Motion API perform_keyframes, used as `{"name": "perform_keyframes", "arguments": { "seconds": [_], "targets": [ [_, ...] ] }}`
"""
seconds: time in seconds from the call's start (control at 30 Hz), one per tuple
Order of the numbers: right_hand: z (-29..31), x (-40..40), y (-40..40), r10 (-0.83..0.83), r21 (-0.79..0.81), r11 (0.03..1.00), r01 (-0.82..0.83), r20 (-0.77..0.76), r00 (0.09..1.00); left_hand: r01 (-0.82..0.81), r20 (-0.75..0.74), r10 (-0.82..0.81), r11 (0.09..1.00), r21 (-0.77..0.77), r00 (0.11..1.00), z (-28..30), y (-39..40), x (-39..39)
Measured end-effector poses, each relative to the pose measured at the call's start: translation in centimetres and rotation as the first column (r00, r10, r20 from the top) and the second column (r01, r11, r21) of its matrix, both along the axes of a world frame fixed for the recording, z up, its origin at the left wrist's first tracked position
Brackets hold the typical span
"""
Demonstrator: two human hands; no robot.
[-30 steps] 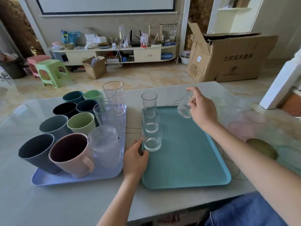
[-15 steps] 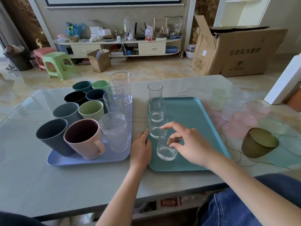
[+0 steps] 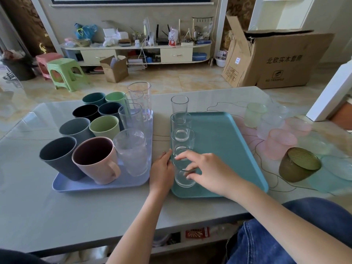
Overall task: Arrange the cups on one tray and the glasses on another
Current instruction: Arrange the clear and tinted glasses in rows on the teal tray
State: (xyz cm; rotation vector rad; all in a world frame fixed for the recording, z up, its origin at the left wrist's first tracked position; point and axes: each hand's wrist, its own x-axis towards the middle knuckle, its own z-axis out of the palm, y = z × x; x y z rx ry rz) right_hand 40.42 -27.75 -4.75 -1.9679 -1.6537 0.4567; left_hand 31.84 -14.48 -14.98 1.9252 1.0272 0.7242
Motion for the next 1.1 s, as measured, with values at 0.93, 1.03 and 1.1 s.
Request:
{"name": "perform_keyframes", "arguments": {
  "seconds": [0.93, 1.03, 1.1],
  "targets": [
    [-3.1, 13.2, -0.4, -0.358, -0.451, 0.709, 0.543, 0.433, 0.827, 0.115, 0.040, -0.131, 0.953, 0.279, 0.991, 11.4, 3.1, 11.3],
    [-3.0, 13.9, -0.4, -0.365, -0.466, 0.731, 0.498, 0.349, 0.863, 0.275, -0.101, -0.257, 0.862, 0.425, 0.961, 12.2, 2.7, 15.7],
    [-2.9, 13.7, -0.5, -0.374, -0.477, 0.736, 0.481, 0.306, 0.875, 0.437, -0.287, -0.332, 0.738, 0.514, 0.899, 12.4, 1.9, 18.9]
  ]
}}
